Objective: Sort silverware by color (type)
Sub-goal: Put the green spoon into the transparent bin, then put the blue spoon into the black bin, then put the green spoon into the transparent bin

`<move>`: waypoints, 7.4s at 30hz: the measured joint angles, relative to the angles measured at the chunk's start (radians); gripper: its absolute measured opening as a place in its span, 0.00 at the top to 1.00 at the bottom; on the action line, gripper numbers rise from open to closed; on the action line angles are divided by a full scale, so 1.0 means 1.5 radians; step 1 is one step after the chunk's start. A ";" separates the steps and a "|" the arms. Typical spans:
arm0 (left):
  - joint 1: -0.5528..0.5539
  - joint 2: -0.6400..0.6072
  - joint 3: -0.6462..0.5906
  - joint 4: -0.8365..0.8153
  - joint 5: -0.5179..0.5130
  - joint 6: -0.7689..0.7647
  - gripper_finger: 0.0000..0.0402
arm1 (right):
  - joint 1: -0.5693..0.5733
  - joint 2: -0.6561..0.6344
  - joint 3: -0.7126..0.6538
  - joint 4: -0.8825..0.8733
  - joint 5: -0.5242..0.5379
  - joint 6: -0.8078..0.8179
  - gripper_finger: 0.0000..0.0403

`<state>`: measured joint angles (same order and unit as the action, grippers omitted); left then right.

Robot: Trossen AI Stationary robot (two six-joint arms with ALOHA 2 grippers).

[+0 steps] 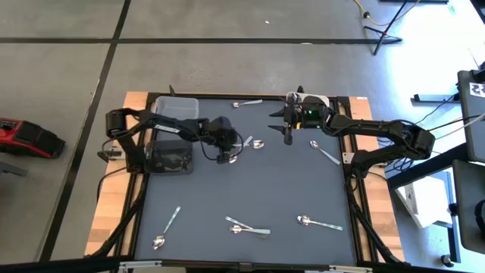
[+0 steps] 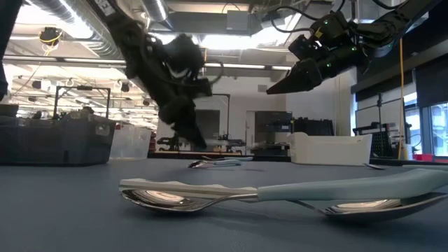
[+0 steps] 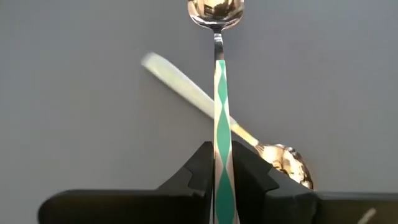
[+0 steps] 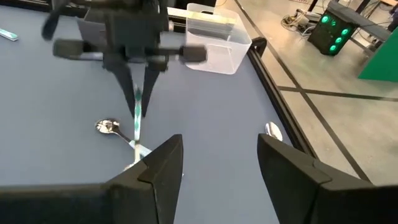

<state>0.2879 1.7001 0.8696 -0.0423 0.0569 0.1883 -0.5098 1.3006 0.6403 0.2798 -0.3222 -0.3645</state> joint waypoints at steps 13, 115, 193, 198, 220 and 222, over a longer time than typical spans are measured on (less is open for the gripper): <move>-0.035 -0.265 -0.141 -0.010 -0.212 -0.062 0.90 | 0.000 -0.002 0.000 -0.011 0.111 0.018 0.51; -0.086 0.191 0.094 0.096 -0.243 -0.327 0.68 | 0.126 0.000 0.000 -0.159 0.144 -0.058 0.51; -0.485 -0.280 -0.118 -0.718 -0.518 -0.881 0.78 | 0.126 0.004 0.000 -0.143 0.114 -0.047 0.51; -0.485 -0.280 -0.104 -0.714 -0.510 -0.880 0.70 | 0.126 0.004 0.000 -0.144 0.114 -0.047 0.51; -0.533 -0.170 -0.021 -0.081 -0.500 -0.428 0.69 | 0.183 0.004 0.000 -0.166 0.017 -0.006 0.51; -0.534 -0.128 -0.021 -0.033 -0.476 -0.431 0.69 | 0.220 0.004 0.000 -0.166 0.034 -0.007 0.51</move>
<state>-0.5137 1.5074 0.8375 -0.0914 -0.6563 -0.4583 -0.1806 1.3067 0.6403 0.0308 -0.2713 -0.3748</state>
